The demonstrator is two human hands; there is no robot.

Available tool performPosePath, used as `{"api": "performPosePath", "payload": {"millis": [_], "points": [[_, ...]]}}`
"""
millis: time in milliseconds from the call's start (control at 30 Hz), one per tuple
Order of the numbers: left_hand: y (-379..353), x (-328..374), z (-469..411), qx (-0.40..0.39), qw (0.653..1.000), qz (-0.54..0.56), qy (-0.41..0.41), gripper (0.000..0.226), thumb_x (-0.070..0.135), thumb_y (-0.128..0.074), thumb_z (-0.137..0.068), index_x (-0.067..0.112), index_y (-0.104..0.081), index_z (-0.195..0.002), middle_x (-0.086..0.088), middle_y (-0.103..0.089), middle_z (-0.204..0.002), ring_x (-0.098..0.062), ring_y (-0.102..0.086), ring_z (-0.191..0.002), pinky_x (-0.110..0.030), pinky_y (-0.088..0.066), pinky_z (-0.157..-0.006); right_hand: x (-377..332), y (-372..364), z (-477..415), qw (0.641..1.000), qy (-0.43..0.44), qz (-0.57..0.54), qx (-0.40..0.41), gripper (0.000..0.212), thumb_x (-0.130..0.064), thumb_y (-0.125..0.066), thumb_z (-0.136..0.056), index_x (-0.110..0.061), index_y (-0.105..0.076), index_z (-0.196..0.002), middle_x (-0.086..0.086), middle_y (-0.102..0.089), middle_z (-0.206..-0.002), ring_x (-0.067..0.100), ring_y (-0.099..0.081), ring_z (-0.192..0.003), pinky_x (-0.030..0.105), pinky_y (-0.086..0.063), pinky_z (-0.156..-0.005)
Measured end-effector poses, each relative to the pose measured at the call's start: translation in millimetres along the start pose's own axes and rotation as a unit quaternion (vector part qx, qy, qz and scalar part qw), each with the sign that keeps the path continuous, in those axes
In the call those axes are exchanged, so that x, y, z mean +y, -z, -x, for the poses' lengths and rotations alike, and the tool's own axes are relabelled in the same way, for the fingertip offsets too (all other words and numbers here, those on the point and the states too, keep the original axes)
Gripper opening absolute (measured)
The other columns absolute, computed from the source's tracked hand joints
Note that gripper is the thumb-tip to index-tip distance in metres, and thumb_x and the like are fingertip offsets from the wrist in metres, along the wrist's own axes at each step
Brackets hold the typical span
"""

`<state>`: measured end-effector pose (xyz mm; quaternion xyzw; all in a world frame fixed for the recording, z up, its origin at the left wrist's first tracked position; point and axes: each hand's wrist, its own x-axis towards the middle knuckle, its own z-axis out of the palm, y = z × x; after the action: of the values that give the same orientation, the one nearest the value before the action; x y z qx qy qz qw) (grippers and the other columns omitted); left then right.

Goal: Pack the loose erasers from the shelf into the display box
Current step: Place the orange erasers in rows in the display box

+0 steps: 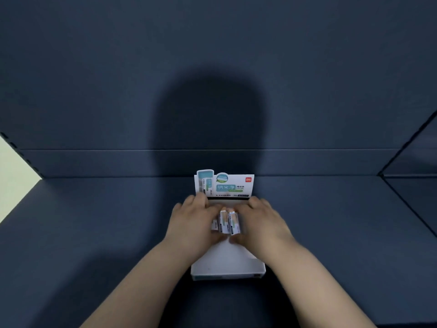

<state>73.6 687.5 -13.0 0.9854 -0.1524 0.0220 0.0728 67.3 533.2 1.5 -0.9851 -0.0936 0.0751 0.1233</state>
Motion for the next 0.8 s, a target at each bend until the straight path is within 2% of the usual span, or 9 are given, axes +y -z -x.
{"api": "performPosePath", "payload": {"millis": [200,300,367,467,600,800], "points": [[0.6,2.7,1.8,0.000,0.999,-0.044,-0.010,0.057,0.059,-0.049,-0.084,0.037,-0.042,-0.135,0.004,-0.037,-0.118,-0.017,-0.032,-0.116,-0.032,-0.028,-0.094,1.9,-3.3,1.3,1.000,0.001,-0.004,-0.001,0.062,-0.047,-0.068,-0.076,-0.028,-0.048,-0.132,-0.003,-0.042,-0.128,0.019,-0.036,-0.123,0.029,-0.035,-0.099],[-0.3,3.6,4.8,0.013,0.998,-0.053,-0.015,0.054,0.059,-0.050,-0.083,0.038,-0.044,-0.132,0.004,-0.040,-0.115,-0.017,-0.036,-0.113,-0.032,-0.029,-0.090,4.3,-3.4,6.7,1.000,0.010,-0.012,0.008,0.058,-0.044,-0.064,-0.080,-0.026,-0.046,-0.133,-0.003,-0.042,-0.131,0.020,-0.036,-0.125,0.029,-0.036,-0.100],[-1.4,1.2,6.9,0.038,0.998,-0.048,-0.035,0.051,0.060,-0.060,-0.074,0.041,-0.055,-0.121,0.004,-0.048,-0.102,-0.018,-0.047,-0.099,-0.035,-0.035,-0.081,6.1,-2.9,9.6,1.000,0.016,-0.004,0.024,0.048,-0.036,-0.058,-0.085,-0.025,-0.049,-0.131,-0.003,-0.044,-0.131,0.020,-0.038,-0.123,0.028,-0.037,-0.097],[-7.2,-0.1,7.0,0.063,0.995,-0.060,-0.049,0.040,0.053,-0.076,-0.050,0.035,-0.072,-0.086,0.003,-0.052,-0.075,-0.020,-0.054,-0.069,-0.033,-0.041,-0.059,5.1,-1.8,7.7,0.998,0.012,0.030,0.045,0.032,-0.025,-0.054,-0.087,-0.023,-0.055,-0.119,-0.001,-0.053,-0.123,0.022,-0.046,-0.115,0.028,-0.038,-0.086],[-9.1,5.5,10.7,0.082,0.993,-0.070,-0.043,0.030,0.044,-0.078,-0.044,0.029,-0.071,-0.070,0.003,-0.053,-0.070,-0.020,-0.055,-0.065,-0.032,-0.039,-0.055,1.1,-0.3,3.3,0.997,0.005,0.049,0.052,0.021,-0.029,-0.057,-0.088,-0.023,-0.058,-0.108,-0.002,-0.059,-0.116,0.023,-0.050,-0.109,0.028,-0.034,-0.076],[-12.7,8.2,9.9,0.096,0.994,-0.053,-0.019,0.027,0.040,-0.084,-0.048,0.024,-0.071,-0.066,0.001,-0.055,-0.068,-0.021,-0.056,-0.064,-0.031,-0.038,-0.056,4.5,-8.6,4.3,0.997,0.024,0.038,0.067,0.022,-0.029,-0.054,-0.089,-0.025,-0.061,-0.109,-0.004,-0.061,-0.113,0.020,-0.047,-0.106,0.029,-0.036,-0.081]]}}
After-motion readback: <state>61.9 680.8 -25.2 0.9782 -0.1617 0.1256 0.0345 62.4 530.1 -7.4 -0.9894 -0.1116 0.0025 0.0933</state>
